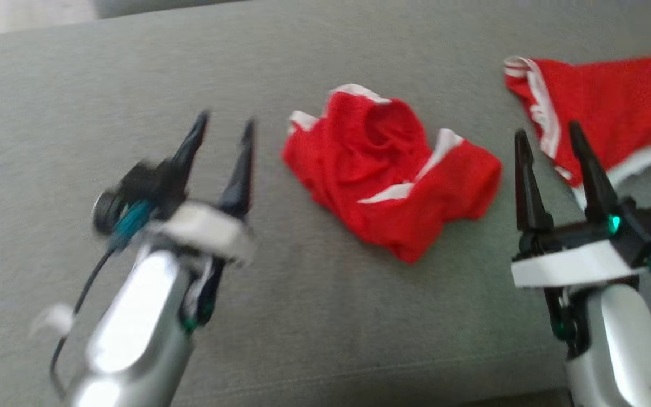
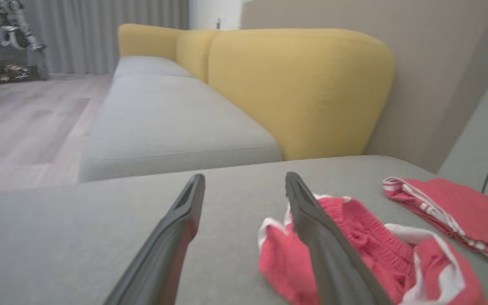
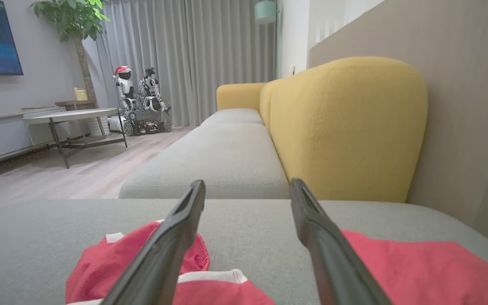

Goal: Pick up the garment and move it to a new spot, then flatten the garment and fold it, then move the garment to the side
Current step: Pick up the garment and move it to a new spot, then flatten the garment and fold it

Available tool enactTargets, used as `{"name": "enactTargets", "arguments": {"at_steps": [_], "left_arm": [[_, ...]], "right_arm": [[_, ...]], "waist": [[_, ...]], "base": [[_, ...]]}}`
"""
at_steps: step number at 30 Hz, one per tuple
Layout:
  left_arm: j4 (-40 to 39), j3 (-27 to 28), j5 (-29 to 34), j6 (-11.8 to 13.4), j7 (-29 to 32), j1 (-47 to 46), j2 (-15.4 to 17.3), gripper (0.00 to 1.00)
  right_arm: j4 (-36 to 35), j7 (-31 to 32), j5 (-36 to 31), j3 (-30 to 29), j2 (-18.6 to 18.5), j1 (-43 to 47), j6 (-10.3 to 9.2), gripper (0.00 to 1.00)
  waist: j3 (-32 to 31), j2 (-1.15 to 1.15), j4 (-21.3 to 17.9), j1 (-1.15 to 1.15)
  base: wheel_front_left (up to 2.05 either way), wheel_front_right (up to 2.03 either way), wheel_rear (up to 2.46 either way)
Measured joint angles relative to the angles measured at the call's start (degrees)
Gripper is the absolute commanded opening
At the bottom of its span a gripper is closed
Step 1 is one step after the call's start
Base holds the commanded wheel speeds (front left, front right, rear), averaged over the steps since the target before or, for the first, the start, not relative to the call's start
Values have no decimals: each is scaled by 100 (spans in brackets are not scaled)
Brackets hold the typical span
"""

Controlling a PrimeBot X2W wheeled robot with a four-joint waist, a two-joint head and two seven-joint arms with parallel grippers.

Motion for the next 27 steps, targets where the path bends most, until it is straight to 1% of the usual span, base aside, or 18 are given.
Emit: {"name": "enactTargets", "arguments": {"at_steps": [3, 6, 8, 11, 14, 15, 21, 27], "left_arm": [[-313, 371, -119, 97, -3, 701, 121, 100], [-787, 810, -115, 141, -3, 1334, 90, 100], [-1039, 1078, -68, 130, -4, 1644, -18, 100], [-1305, 1403, 38, -37, -18, 1961, -258, 100], [-1417, 1506, 169, -129, -30, 2086, -369, 100], [-1462, 1593, 276, -230, -41, 2157, -427, 100], [-1464, 1636, 415, -419, -41, 2169, -490, 100], [-1434, 1638, 460, -459, -41, 2169, -499, 100]], "right_arm": [[30, 48, -23, -107, 1, 231, -1, 100], [30, 55, -24, -176, 1, 354, -1, 100], [30, 77, -24, -190, 5, 397, -1, 100], [29, 94, -23, -266, 5, 415, 0, 100], [27, 97, -22, -277, 5, 469, 0, 100], [33, 105, -22, -260, 5, 561, 0, 100], [35, 148, -20, -236, 5, 615, -1, 100], [63, 149, -12, -158, 5, 615, 0, 100]], "waist": [[-111, 0, 265, 0], [-212, 0, 487, 0], [-282, 0, 596, 0], [-390, 0, 708, 0], [-459, 0, 745, 0], [-502, 0, 743, 0], [-517, 0, 684, 0], [-478, 0, 661, 0]], "base": [[0, 0, 0], [0, 0, 0], [0, 0, 0], [0, 0, 0], [0, 0, 0], [0, 0, 0], [0, 0, 0], [0, 0, 0]]}}
